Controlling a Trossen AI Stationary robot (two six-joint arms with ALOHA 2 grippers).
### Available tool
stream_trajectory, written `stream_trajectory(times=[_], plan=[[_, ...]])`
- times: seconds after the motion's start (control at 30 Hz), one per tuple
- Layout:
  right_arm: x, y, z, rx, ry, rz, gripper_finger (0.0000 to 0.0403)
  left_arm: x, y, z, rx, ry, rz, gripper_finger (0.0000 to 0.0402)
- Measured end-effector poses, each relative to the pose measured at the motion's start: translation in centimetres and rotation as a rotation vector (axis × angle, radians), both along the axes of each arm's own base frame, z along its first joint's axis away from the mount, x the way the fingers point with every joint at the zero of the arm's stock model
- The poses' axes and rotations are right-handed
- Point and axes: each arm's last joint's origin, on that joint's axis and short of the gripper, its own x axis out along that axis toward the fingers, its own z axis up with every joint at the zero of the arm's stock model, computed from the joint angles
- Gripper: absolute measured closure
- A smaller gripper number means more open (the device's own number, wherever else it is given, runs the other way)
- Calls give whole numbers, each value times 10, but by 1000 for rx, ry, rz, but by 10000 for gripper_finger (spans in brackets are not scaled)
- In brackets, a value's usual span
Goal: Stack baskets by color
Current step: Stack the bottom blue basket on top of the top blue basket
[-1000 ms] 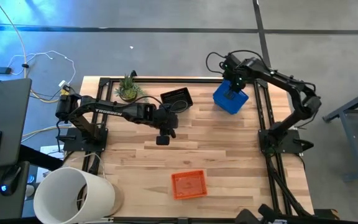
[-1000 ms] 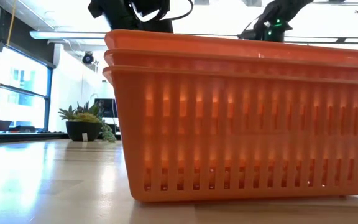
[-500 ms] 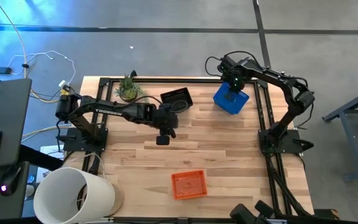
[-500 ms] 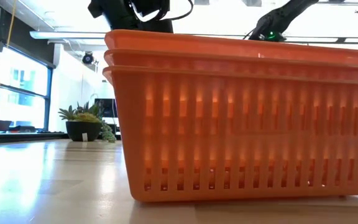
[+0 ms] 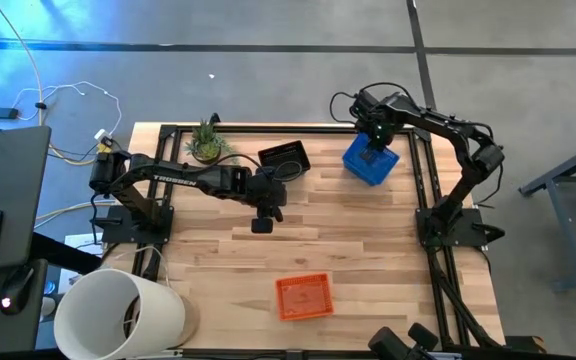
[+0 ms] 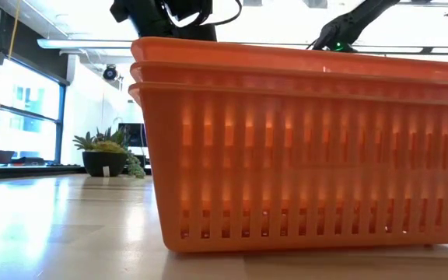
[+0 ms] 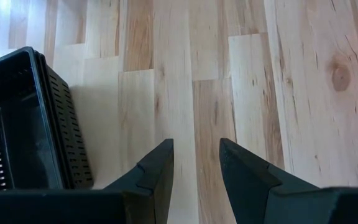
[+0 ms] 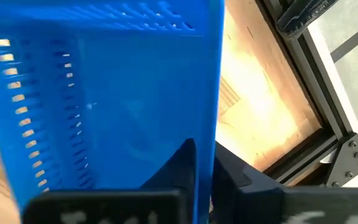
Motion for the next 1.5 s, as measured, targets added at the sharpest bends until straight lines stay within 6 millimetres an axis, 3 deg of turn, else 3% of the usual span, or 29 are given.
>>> stream_trajectory(times=[0.3, 0.53, 0.7, 0.9, 1.5], plan=[[-1, -1, 0, -45, 47, -4, 297, 0, 0, 0, -1, 0, 2, 286], [-1, -1, 0, -32, 24, -36, 282, 0, 0, 0, -1, 0, 2, 286], [-1, -1, 0, -31, 13, -72, 306, 0, 0, 0, -1, -1, 2, 286], [-2, -2, 0, -30, 10, -97, 392, 0, 0, 0, 0, 0, 0, 286], [-26, -20, 0, 108, -126, -192, 402, 0, 0, 0, 0, 0, 0, 286]])
